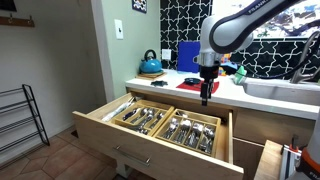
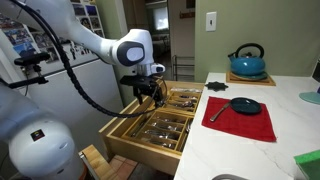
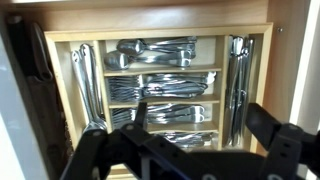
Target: Put the knife inside the drawer
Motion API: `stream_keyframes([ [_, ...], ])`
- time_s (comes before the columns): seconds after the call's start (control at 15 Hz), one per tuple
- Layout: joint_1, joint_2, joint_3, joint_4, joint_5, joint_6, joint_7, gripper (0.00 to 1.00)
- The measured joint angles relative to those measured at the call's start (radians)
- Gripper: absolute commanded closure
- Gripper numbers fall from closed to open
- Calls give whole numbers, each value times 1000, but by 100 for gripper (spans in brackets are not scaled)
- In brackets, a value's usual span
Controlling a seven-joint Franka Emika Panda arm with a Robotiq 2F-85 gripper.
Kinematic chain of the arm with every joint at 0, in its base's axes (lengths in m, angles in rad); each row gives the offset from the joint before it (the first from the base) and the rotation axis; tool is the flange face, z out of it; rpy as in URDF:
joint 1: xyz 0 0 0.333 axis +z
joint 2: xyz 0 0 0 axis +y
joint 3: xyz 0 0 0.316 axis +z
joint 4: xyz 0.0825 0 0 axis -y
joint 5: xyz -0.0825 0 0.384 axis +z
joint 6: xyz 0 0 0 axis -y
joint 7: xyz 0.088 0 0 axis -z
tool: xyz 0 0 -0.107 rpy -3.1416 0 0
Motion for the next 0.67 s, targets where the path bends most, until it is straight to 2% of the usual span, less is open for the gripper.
stream_keyframes([
  [0.2,-26,-42,-25,10,-44,-47,-41,0],
  [0.67,-28,-47,-25,9,-48,-53,-43,0],
])
